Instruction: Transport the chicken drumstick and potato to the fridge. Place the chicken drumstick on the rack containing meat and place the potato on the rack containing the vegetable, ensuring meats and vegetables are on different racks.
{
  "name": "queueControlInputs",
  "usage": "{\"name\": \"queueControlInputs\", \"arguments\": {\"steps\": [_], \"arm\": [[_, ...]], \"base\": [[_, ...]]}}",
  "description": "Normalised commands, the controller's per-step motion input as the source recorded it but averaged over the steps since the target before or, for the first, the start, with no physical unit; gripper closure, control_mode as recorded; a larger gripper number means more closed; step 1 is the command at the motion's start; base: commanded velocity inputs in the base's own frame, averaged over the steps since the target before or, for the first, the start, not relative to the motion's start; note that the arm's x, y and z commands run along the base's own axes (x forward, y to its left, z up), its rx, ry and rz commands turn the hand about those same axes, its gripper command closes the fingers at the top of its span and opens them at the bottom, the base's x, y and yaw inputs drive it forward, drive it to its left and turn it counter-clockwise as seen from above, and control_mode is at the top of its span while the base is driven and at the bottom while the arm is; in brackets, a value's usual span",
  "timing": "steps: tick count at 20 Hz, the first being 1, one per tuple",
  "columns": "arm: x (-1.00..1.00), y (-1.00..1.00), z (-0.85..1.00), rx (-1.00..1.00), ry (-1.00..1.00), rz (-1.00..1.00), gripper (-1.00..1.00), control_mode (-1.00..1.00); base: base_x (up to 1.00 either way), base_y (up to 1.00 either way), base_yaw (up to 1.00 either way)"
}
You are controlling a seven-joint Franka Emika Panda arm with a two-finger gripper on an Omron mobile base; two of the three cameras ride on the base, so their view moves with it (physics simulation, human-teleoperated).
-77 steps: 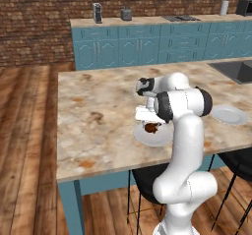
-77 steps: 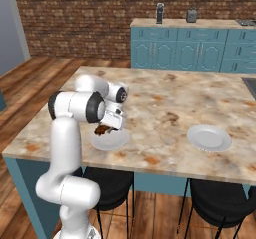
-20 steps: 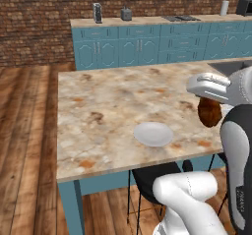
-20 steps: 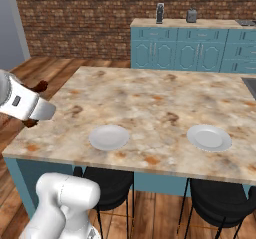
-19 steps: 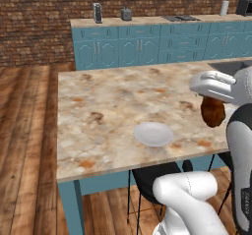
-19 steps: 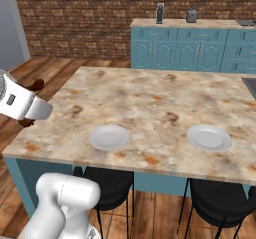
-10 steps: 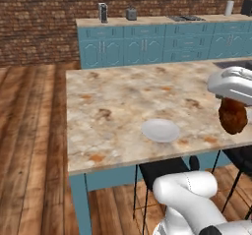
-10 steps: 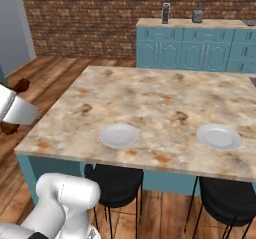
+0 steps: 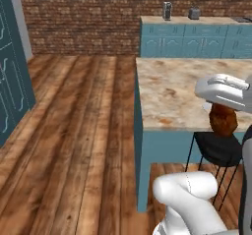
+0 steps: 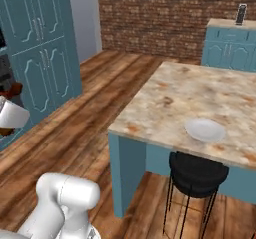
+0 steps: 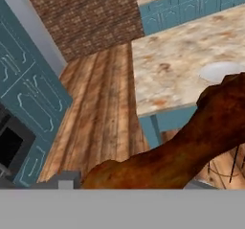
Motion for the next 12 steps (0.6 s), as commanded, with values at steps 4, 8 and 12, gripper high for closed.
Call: {"name": "queueControlInputs", "arguments": {"steps": [4,8,12], "arm": [[0.0,0.0,0.0,0.0,0.0,0.0,1.0,1.0],[0.0,0.0,0.0,0.0,0.0,0.0,1.0,1.0],[0.0,0.0,0.0,0.0,0.0,0.0,1.0,1.0]], "base": [[-1.0,-0.63,0.39],[-1.0,-0.76,0.49],[-0.11,0.04,0.96]]}}
